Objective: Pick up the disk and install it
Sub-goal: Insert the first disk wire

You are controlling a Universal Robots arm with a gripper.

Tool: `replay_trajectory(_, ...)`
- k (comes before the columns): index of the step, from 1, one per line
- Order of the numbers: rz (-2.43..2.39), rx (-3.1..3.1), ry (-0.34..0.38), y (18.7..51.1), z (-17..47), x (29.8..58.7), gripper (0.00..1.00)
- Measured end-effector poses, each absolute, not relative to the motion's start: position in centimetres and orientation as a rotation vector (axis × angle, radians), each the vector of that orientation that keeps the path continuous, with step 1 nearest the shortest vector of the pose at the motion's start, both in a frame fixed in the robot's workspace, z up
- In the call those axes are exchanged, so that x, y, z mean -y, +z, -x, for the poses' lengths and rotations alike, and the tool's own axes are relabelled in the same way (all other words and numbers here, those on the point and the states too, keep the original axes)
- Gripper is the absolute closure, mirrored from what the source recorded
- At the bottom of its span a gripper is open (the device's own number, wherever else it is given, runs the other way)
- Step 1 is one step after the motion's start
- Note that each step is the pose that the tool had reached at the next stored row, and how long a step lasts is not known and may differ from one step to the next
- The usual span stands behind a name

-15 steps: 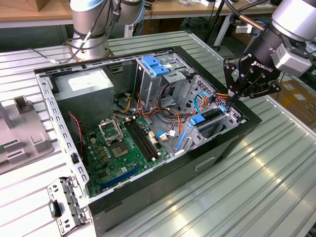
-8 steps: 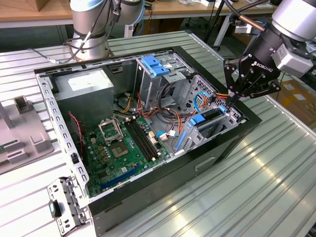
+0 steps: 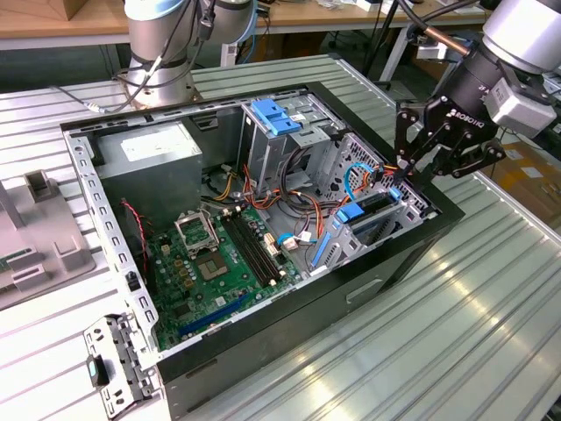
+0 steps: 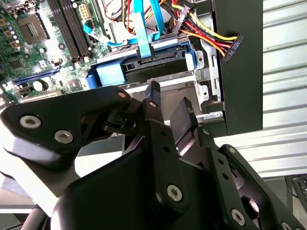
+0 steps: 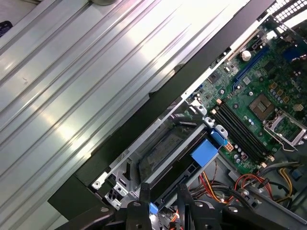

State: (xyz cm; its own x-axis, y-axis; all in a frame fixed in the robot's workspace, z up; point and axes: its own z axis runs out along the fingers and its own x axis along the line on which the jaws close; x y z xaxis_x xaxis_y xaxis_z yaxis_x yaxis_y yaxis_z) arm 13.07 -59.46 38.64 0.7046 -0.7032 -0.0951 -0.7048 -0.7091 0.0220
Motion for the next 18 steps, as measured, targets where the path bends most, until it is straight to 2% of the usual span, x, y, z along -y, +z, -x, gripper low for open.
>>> replay_trajectory(18,2.886,-1.192,0.153,38.2,-16.1,58.8,0.64)
